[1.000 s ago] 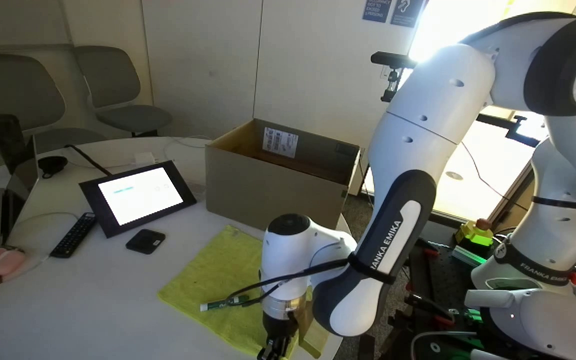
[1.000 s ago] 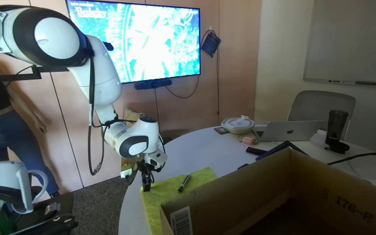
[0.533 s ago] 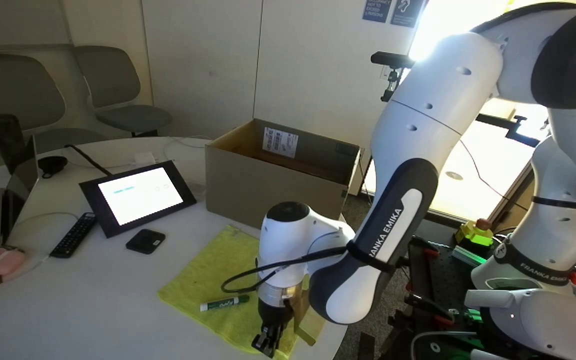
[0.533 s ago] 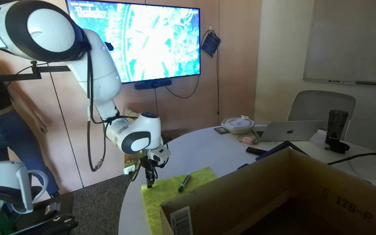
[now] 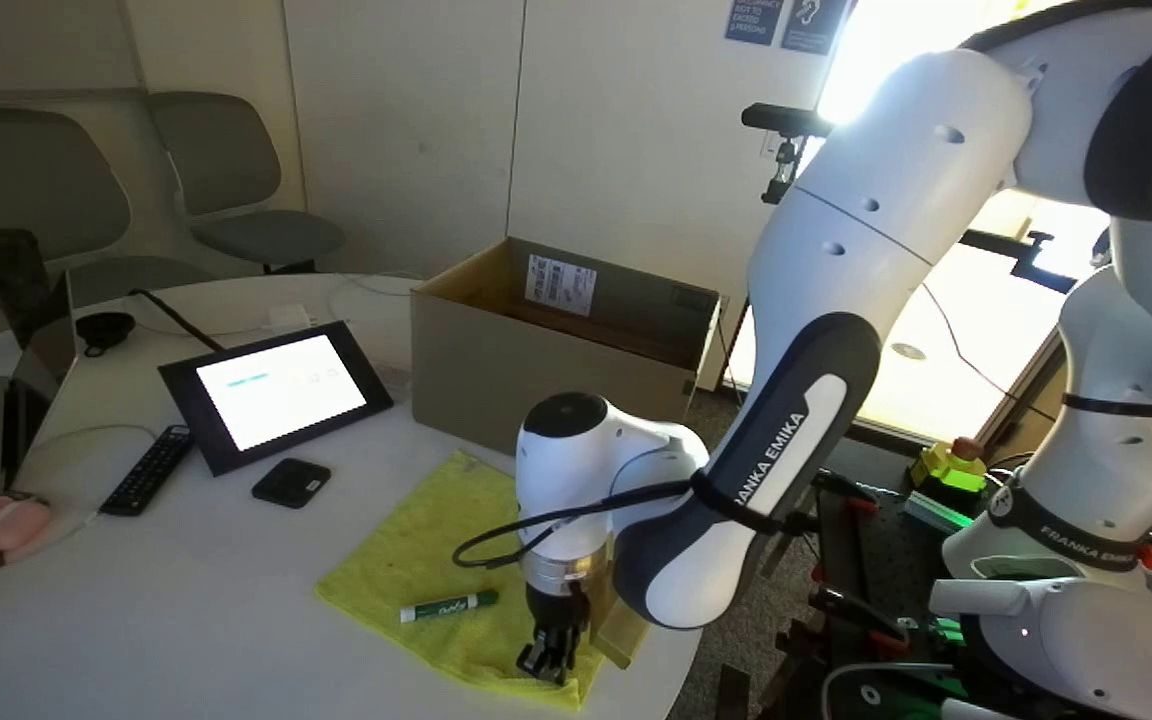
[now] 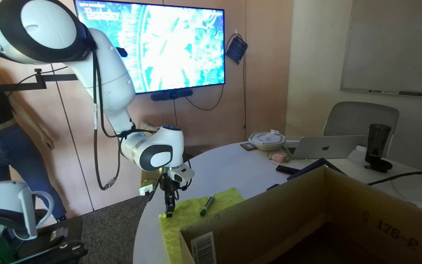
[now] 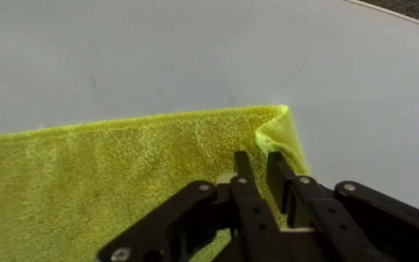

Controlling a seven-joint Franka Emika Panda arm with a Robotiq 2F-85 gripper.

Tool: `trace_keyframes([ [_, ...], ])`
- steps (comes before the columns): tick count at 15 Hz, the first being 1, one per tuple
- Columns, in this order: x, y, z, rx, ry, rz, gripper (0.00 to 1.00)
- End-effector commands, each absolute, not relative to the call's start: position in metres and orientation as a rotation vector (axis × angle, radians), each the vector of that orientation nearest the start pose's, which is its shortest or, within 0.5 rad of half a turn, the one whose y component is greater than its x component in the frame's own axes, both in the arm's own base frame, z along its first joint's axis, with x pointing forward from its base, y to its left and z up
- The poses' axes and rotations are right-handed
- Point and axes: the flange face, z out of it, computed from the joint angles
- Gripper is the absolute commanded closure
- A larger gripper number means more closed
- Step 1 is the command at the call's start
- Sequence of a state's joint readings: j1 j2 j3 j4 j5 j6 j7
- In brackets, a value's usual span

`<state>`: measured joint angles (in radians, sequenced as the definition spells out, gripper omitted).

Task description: Put the marker on the cloth, then fold the cloth and put it in the box

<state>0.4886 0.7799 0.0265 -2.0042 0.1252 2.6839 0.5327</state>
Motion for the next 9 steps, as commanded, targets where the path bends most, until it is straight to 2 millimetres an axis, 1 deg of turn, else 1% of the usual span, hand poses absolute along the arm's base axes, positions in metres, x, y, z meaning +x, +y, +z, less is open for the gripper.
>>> trace_keyframes([
  [1, 0.4918, 0.272, 0.055, -3.193, 0.29, 0.258, 0.83],
  [5, 0.486, 0.2692, 0.0482, -3.228, 0.348, 0.338, 0.82],
  [7, 0.4858, 0.2703, 0.05, -3.218, 0.37, 0.331, 0.81],
  [8, 0.4867, 0.2737, 0.053, -3.184, 0.352, 0.301, 0.57],
  [9, 0.4878, 0.2788, 0.0566, -3.145, 0.321, 0.262, 0.56],
])
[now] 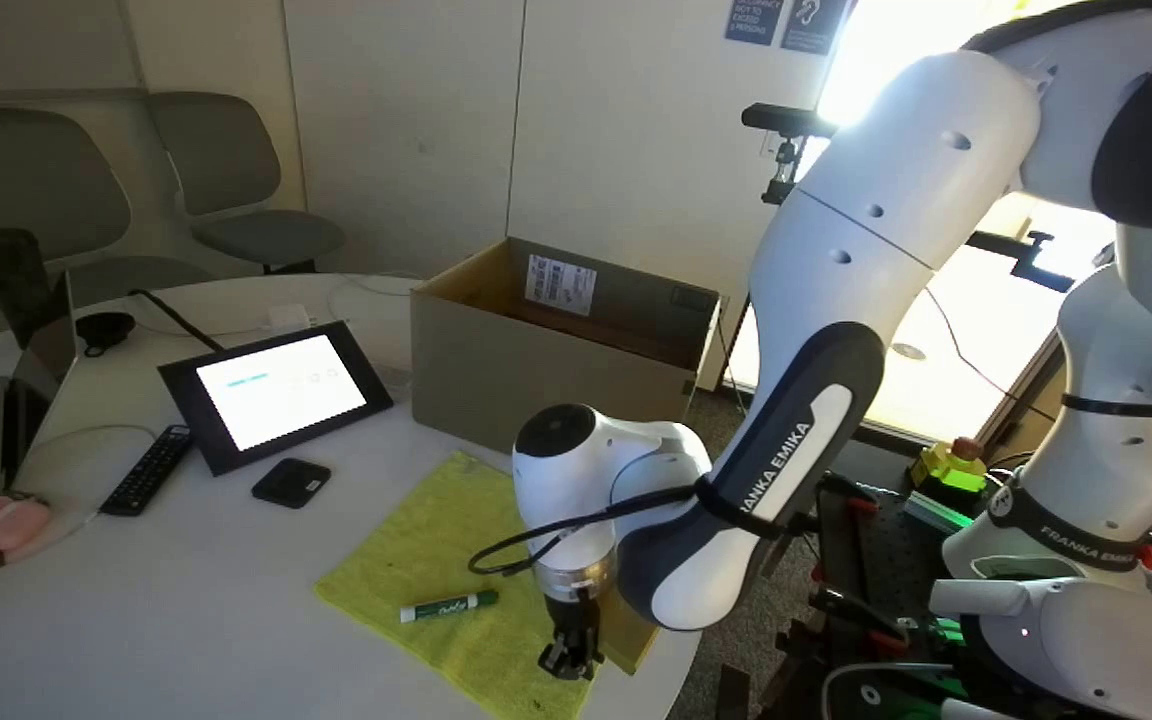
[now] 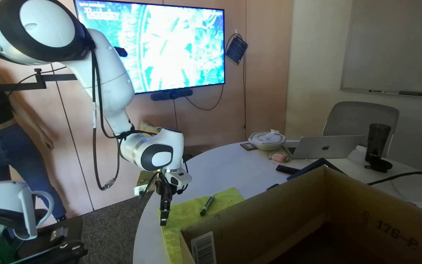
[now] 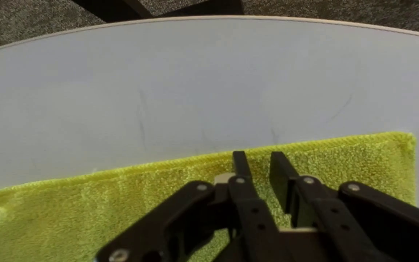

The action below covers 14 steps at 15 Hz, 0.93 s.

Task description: Put the marker on the cloth, then fold the cloth and put it in the box

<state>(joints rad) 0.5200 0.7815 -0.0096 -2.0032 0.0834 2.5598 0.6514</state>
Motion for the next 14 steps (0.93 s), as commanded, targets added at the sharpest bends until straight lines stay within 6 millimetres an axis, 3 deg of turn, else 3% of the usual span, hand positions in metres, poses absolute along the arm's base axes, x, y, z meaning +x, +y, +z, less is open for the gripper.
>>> trace_keyframes([
  [1, 0.489, 0.285, 0.061, -3.11, 0.291, 0.22, 0.51],
  [4, 0.491, 0.317, 0.07, -3.033, 0.184, 0.107, 0.27],
  [7, 0.487, 0.338, 0.071, -3.048, 0.112, 0.103, 0.02],
  [14, 0.49, 0.338, 0.047, -3.101, 0.134, 0.152, 0.0],
])
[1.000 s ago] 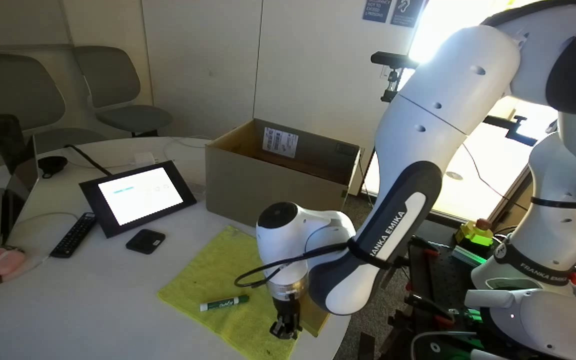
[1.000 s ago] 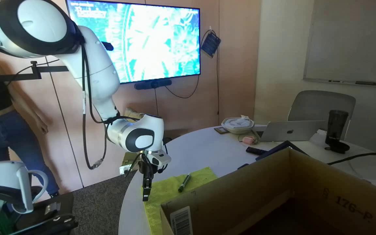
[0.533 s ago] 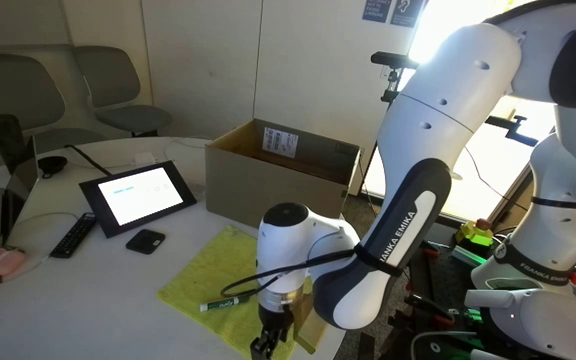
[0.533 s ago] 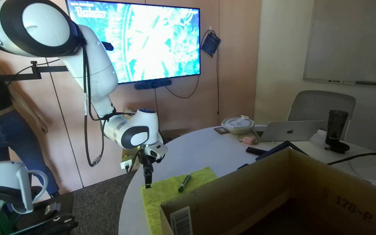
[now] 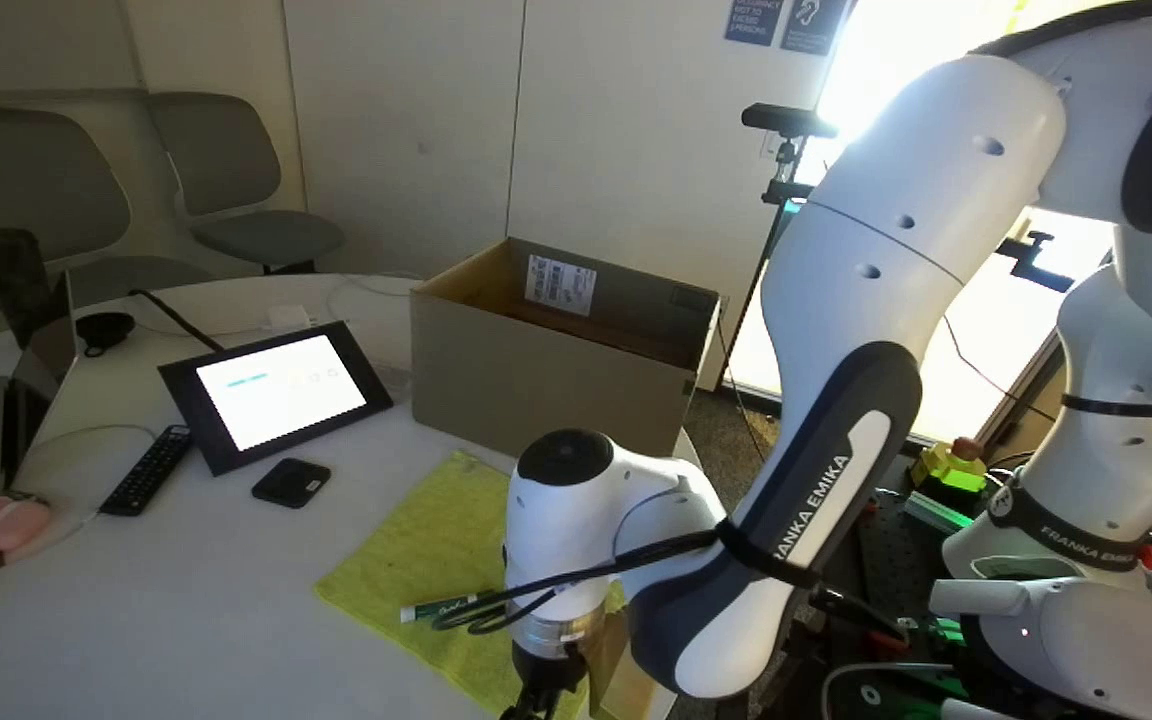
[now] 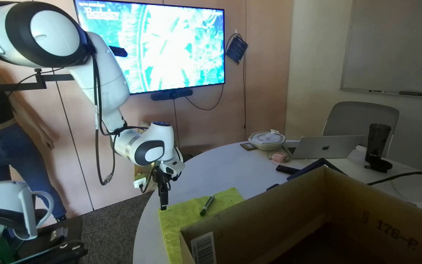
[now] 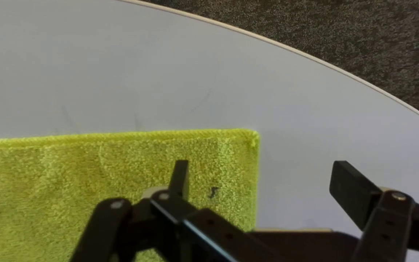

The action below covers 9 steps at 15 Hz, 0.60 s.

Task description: Put the marker on the cloth, then fold the cloth and put it in the box

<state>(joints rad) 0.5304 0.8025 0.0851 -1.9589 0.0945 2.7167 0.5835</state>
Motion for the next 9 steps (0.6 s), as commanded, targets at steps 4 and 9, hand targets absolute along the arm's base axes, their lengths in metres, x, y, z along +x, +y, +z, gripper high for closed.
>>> trace_keyframes([
  [4, 0.498, 0.324, 0.026, -3.122, 0.179, 0.185, 0.0],
  [9, 0.506, 0.313, 0.013, -3.122, 0.229, 0.222, 0.0],
])
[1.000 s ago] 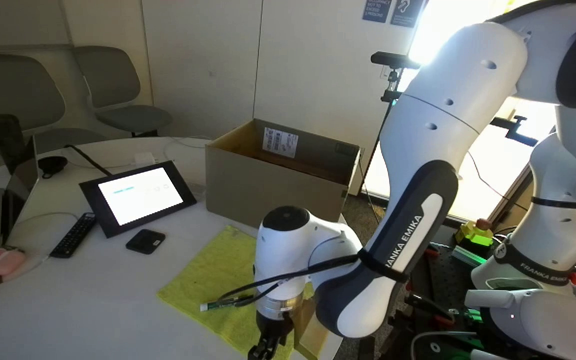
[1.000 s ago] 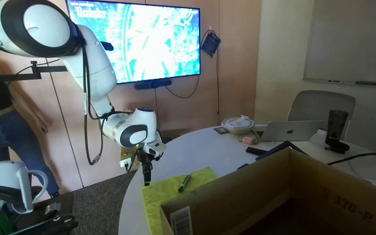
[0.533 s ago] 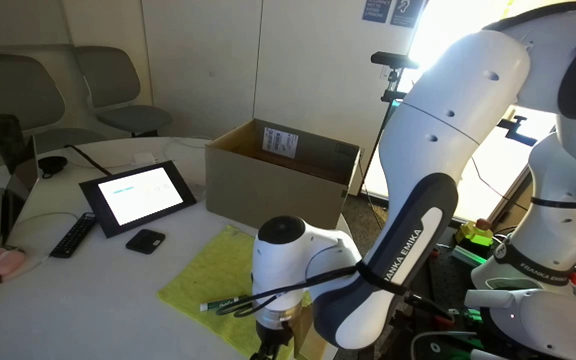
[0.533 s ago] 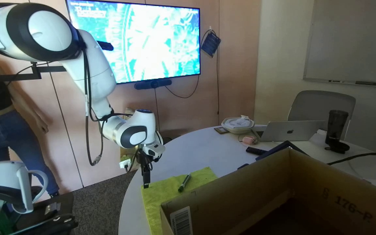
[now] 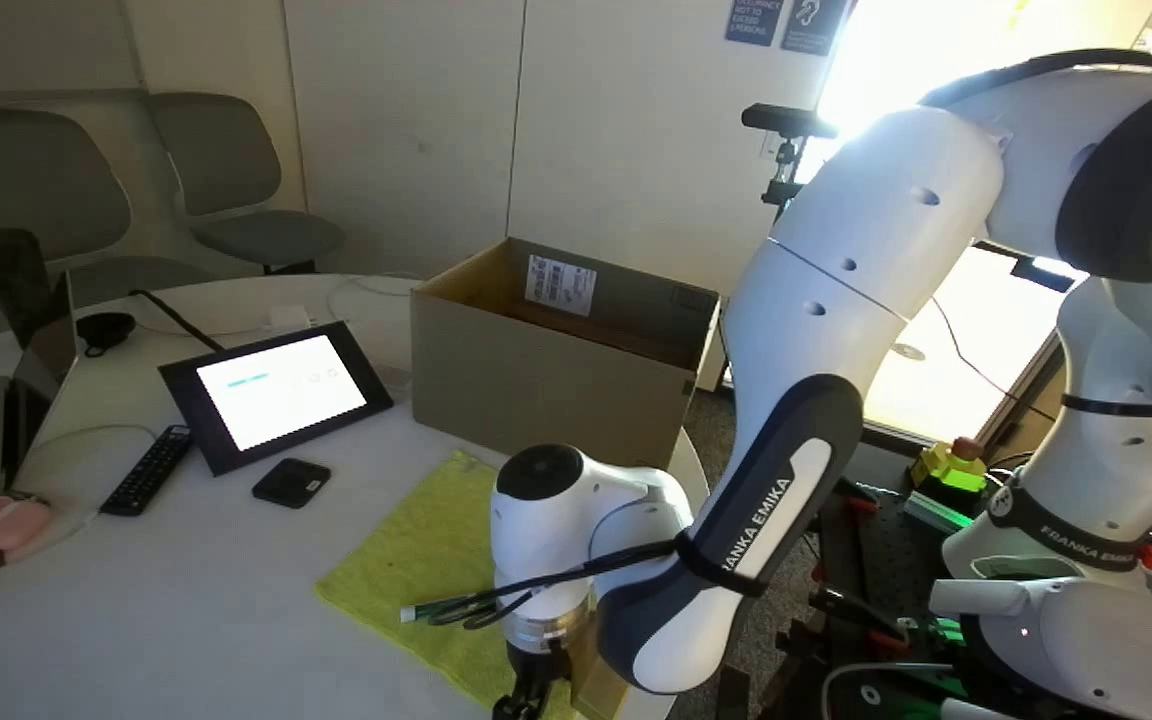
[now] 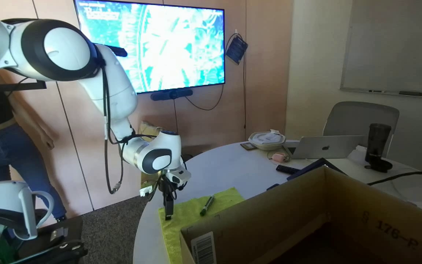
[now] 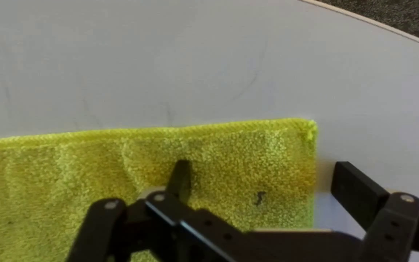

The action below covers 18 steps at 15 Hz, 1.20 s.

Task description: Put the marker on the cloth, then fold the cloth and put it in the box

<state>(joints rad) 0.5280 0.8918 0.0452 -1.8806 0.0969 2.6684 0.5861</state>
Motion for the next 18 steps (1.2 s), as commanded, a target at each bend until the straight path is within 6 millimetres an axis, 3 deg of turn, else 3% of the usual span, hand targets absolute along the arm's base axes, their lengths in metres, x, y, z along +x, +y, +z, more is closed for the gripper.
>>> trace_keyframes([
  [1, 0.507, 0.313, 0.013, -3.117, 0.235, 0.23, 0.0],
  [3, 0.506, 0.314, 0.013, -3.111, 0.238, 0.241, 0.02],
  [4, 0.506, 0.315, 0.013, -3.107, 0.24, 0.242, 0.27],
  [6, 0.505, 0.316, 0.014, -3.105, 0.233, 0.245, 0.28],
  [14, 0.507, 0.322, 0.024, -3.091, 0.226, 0.226, 0.94],
  [18, 0.508, 0.32, 0.031, -3.102, 0.232, 0.208, 0.98],
])
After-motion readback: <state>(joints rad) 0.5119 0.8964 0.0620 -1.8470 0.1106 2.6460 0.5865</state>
